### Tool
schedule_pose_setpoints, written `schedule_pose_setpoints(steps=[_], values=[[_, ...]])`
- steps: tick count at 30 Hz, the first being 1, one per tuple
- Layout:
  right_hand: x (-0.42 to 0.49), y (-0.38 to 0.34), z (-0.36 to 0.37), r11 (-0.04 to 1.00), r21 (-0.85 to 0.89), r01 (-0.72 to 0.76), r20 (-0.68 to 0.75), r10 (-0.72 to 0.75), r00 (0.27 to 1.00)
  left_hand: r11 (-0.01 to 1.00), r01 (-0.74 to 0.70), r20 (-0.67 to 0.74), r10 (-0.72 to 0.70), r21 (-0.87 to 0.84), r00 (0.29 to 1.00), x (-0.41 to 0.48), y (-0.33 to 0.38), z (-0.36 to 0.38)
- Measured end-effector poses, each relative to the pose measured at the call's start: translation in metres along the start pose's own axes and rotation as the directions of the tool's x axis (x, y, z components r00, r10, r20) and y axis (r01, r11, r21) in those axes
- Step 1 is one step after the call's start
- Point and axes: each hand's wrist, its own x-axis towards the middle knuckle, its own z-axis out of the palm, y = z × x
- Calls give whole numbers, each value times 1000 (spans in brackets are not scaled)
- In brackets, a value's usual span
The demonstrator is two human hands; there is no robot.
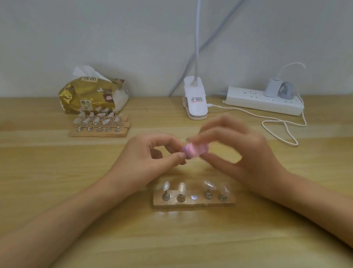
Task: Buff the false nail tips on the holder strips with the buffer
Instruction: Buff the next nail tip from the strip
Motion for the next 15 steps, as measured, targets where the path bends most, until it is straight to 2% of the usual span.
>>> schedule_pose_setpoints(steps=[2, 5, 8, 10, 12, 15], values=[[0, 0, 3, 1000, 16, -9, 54, 8, 999, 1000, 1, -7, -1, 11, 1000, 0, -1, 0], [2, 5, -3, 993, 17, -113, -23, 113, 993, 1000, -2, 4, 2, 15, 1000, -1, 0, 0], [0, -1, 2, 1000, 16, 8, 34, -8, 999, 1000, 13, -2, -13, -12, 1000, 0, -1, 0], [1, 0, 2, 999, 18, -39, 48, 38, 998, 1000, 16, -10, -16, -4, 1000, 2, -2, -1], [3, 3, -2, 993, 12, -113, -16, 113, 993, 1000, 4, 4, -4, 4, 1000, 0, -1, 0], [0, -2, 2, 1000, -1, -20, 9, 20, 1000, 1000, 8, 3, -8, -1, 1000, 0, -2, 0]])
